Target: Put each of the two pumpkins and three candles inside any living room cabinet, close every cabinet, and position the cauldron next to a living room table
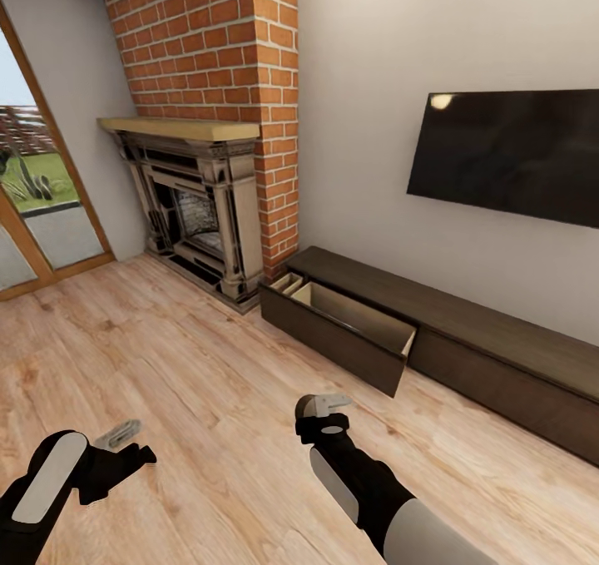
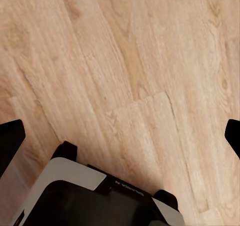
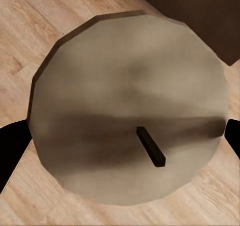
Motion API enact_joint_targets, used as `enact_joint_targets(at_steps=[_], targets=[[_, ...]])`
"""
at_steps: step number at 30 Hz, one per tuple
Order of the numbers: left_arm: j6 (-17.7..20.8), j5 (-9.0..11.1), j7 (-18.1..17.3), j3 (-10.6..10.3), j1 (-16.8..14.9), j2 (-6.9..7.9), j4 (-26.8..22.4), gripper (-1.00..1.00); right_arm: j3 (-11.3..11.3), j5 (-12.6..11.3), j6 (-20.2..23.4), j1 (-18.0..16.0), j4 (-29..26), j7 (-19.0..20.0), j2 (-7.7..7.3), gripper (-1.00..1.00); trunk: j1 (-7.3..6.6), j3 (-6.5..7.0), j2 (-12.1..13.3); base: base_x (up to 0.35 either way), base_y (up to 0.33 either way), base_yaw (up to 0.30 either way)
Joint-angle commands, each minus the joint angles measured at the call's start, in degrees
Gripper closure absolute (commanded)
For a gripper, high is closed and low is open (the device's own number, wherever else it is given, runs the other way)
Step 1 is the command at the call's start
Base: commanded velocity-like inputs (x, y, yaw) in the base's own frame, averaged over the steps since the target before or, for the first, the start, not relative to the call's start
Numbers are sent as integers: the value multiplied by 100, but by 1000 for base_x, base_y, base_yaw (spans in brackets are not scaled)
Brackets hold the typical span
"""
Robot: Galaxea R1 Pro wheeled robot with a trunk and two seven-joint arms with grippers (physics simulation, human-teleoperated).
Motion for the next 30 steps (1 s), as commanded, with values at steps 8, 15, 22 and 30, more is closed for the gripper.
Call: enact_joint_targets(at_steps=[8, 15, 22, 30], targets=[[-1, 0, 0, -1, 0, 0, 0, -100, 0, 8, -2, -1, 0, 5, 0, 100, 0, 0, 0, 301, 204, 0], [-3, 0, 0, 0, 0, -5, 0, -100, 0, 2, 4, -1, 0, 5, 0, 100, 0, 0, 0, 301, 188, -144], [-4, 8, 0, -2, 0, -5, 0, -100, 0, -4, 7, -1, -1, 5, 0, 100, 0, 0, 0, 301, 183, -271], [-6, 8, 0, -5, 0, -5, 0, -100, 0, -4, 6, -1, 0, 6, 0, 100, 0, 0, 0, 302, 159, -275]])
